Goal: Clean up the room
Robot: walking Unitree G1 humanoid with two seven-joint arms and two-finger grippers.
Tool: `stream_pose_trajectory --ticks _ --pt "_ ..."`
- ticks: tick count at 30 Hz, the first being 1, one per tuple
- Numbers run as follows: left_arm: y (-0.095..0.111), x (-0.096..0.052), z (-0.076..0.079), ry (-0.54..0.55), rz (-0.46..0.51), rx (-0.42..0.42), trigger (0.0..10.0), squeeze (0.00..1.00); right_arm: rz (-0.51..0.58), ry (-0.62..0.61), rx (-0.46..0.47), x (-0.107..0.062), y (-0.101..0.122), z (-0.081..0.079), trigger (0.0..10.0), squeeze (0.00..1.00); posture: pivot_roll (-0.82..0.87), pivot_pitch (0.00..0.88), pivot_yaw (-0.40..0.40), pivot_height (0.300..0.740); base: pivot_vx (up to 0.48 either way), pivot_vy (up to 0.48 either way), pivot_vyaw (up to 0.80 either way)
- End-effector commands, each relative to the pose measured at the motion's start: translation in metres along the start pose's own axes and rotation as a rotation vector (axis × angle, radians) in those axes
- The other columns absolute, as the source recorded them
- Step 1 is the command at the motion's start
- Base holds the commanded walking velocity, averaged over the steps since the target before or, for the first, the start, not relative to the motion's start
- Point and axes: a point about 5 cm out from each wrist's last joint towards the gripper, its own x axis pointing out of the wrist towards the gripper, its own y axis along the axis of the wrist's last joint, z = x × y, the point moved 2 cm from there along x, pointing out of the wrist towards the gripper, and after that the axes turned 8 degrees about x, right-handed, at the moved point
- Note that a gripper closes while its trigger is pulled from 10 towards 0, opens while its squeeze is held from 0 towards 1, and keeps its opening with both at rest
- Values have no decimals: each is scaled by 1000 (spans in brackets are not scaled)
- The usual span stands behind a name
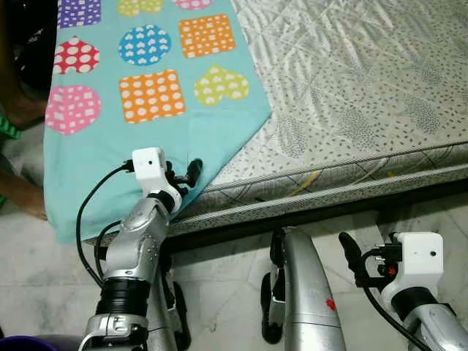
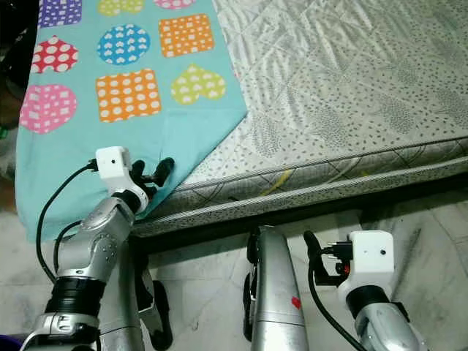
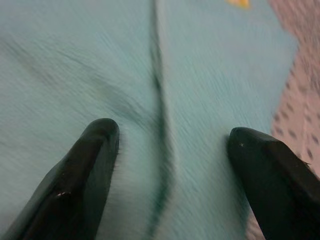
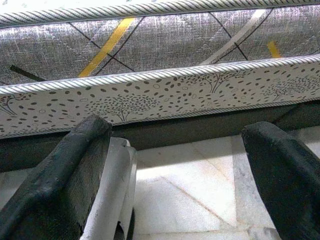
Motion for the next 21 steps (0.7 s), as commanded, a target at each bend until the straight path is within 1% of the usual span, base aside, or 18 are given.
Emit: stream_pose_trajectory --ticks 1,4,6,7,10,12,17,19,20,21 --pt "-19 -1 5 -25 -65 -2 10000 0 -17 -18 -1 -3 -4 2 10000 0 -215 351 16 507 0 0 0" --pt "-25 2 14 -72 -85 -1 10000 0 -14 -19 -6 -3 -4 3 10000 0 -219 352 14 507 0 0 0" --pt "-30 3 28 -142 -108 8 10000 0 -14 -21 -7 -3 -4 4 10000 0 -217 350 15 507 0 0 0" --pt "-30 3 28 -142 -108 8 10000 0 -14 -21 -7 -3 -4 4 10000 0 -217 350 15 507 0 0 0" --pt "-35 3 36 -183 -132 14 10000 0 -13 -21 -7 -3 -4 3 10000 0 -216 349 15 507 0 0 0" --pt "-38 2 41 -204 -135 39 10000 0 -11 -19 -6 -2 -4 2 10000 0 -216 349 15 507 0 0 0" --pt "-41 0 48 -250 -141 57 10000 0 -12 -18 -6 -3 -5 1 10000 0 -218 344 21 507 0 0 0" --pt "-46 -1 51 -282 -158 82 10000 0 -10 -20 -7 -3 -5 1 10000 0 -220 343 21 507 0 0 0" --pt "-48 -3 55 -311 -167 109 10000 0 -9 -21 -7 -3 -4 1 10000 0 -222 340 22 507 0 0 0" --pt "-53 -6 61 -361 -186 158 10000 0 -6 -23 -7 -2 -4 2 10000 0 -222 340 22 507 0 0 0"
